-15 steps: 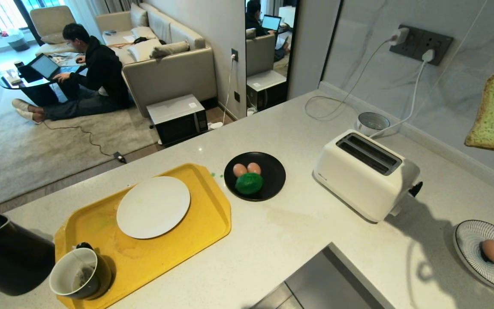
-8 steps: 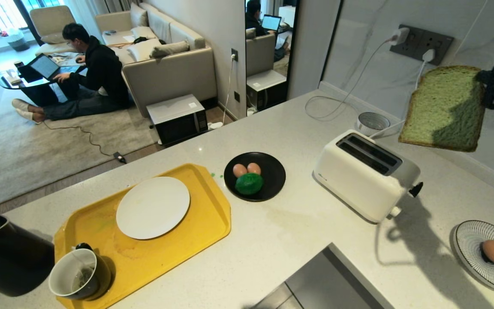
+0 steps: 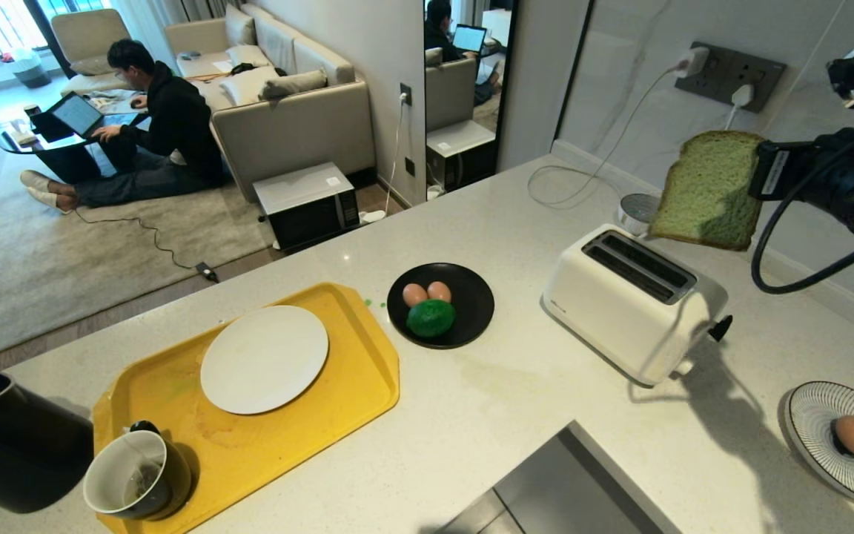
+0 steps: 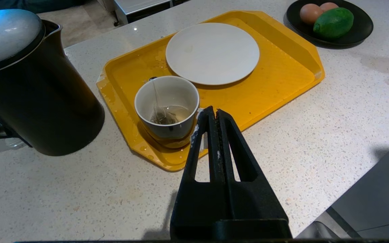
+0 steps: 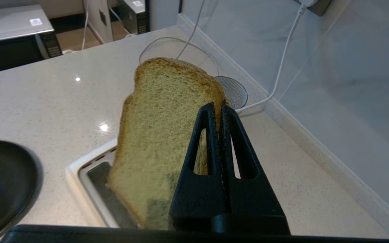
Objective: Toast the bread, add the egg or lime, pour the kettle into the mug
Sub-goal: Put the bread slices in the toaster
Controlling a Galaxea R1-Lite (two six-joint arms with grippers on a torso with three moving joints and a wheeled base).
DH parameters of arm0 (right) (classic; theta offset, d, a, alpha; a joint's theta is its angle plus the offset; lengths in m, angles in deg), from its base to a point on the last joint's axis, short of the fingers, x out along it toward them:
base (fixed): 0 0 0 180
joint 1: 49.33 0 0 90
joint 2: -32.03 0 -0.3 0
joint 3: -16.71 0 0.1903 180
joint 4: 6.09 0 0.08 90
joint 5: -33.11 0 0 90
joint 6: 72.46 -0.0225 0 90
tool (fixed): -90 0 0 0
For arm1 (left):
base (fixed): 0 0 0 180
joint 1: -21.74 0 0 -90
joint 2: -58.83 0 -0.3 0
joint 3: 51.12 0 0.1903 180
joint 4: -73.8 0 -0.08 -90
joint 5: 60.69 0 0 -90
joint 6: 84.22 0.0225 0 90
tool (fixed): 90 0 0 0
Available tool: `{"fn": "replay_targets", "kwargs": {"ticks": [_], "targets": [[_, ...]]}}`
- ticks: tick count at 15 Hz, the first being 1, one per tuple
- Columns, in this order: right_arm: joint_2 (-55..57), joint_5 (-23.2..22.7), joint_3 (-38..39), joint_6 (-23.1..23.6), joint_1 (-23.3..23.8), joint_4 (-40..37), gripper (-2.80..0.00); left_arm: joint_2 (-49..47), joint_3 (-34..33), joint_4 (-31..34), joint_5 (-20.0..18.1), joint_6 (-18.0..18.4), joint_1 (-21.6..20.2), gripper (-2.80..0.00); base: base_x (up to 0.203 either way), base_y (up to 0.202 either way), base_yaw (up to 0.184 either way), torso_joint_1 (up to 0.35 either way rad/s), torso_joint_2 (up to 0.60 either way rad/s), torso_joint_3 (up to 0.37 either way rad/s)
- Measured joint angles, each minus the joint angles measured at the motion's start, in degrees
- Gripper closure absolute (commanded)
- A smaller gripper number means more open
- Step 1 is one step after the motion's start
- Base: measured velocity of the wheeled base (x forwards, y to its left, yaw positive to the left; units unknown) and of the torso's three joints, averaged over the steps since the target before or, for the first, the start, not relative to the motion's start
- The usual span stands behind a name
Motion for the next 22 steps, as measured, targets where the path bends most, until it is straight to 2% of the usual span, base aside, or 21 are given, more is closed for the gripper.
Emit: {"fn": "replay_targets", "kwargs": {"ticks": [3, 10, 20, 22], "targets": [[3.94, -0.07, 0.02, 0.00, 1.16, 5.99, 0.00, 0.00, 0.00, 0.02, 0.00, 0.00, 0.02, 0.00, 0.000, 0.000, 0.000, 0.000, 0.00, 0.000], [8.68, 0.09, 0.18, 0.30, 1.69, 9.68, 0.00, 0.00, 0.00, 0.02, 0.00, -0.05, 0.05, 0.00, 0.000, 0.000, 0.000, 0.000, 0.00, 0.000], [11.01, 0.22, 1.89, 0.06, 0.93, 10.14, 0.00, 0.00, 0.00, 0.02, 0.00, -0.02, 0.02, 0.00, 0.000, 0.000, 0.000, 0.000, 0.00, 0.000], [11.73, 0.23, 2.01, 0.20, 0.69, 12.45, 0.00, 0.00, 0.00, 0.00, 0.02, -0.04, 0.00, 0.00, 0.000, 0.000, 0.000, 0.000, 0.00, 0.000]]}}
